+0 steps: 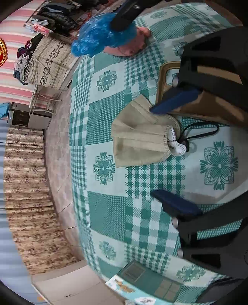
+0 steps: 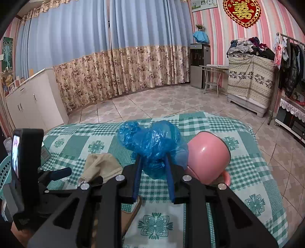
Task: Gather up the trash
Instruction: 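Grasp the blue plastic bag with the right tool while the left tool grasps the beige cloth, then carry the beige cloth and blue bag over the blue basket and open both tools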
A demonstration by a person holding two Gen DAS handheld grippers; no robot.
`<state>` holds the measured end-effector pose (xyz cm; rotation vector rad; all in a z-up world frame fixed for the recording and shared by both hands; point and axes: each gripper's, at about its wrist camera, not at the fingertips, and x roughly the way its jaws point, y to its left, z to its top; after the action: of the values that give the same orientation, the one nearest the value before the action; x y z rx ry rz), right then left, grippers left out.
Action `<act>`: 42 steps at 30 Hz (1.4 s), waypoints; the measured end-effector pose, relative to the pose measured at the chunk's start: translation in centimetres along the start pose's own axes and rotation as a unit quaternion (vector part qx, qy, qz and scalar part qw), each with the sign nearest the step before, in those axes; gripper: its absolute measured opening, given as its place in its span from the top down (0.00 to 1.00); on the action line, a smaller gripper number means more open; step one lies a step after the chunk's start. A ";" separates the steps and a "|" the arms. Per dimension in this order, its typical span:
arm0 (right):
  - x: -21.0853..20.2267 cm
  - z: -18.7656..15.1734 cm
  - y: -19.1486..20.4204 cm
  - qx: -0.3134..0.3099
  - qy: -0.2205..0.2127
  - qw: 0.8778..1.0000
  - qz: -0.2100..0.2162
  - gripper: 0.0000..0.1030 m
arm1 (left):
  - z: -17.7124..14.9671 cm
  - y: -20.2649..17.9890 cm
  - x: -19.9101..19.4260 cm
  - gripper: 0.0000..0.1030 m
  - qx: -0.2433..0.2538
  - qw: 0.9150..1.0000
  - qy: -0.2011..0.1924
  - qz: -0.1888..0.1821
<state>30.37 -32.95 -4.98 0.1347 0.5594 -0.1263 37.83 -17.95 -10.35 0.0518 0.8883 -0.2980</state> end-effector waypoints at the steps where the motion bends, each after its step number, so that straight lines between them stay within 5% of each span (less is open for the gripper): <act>1: 0.1 -0.1 0.1 -0.001 0.001 1.000 0.000 0.77 | 0.0 0.0 0.3 0.45 -0.002 1.000 0.006 -0.005; 3: 0.3 -0.1 0.2 -0.001 0.003 1.000 0.003 0.77 | 0.0 -0.1 0.4 0.55 0.001 1.000 0.008 -0.008; 5: 0.4 -0.1 0.3 -0.002 0.005 1.000 0.004 0.77 | 0.0 -0.3 0.1 0.77 0.011 1.000 0.008 -0.018; 7: 0.4 -0.1 0.5 -0.001 0.007 1.000 0.008 0.77 | 0.0 -0.1 -0.6 0.80 0.012 1.000 -0.004 -0.019; 15: -0.1 -0.3 3.3 -0.031 0.011 0.999 0.023 0.77 | 0.1 4.2 -6.7 0.81 0.001 0.998 -0.059 0.017; 25: -2.2 -2.9 12.1 -0.097 0.038 0.992 0.077 0.77 | -4.3 15.9 -16.4 0.80 -0.040 0.988 -0.093 0.115; 34: -4.9 -2.6 20.6 -0.137 0.026 0.982 0.129 0.77 | -9.0 29.2 -21.5 0.80 -0.118 0.967 -0.103 0.202; 42: -4.9 -2.9 25.9 -0.162 0.033 0.975 0.151 0.77 | -11.9 38.9 -21.9 0.79 -0.172 0.954 -0.087 0.232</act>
<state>28.77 -6.57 -2.39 -0.0943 0.6123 0.2672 26.68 26.42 -4.08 -0.0878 0.7172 0.2895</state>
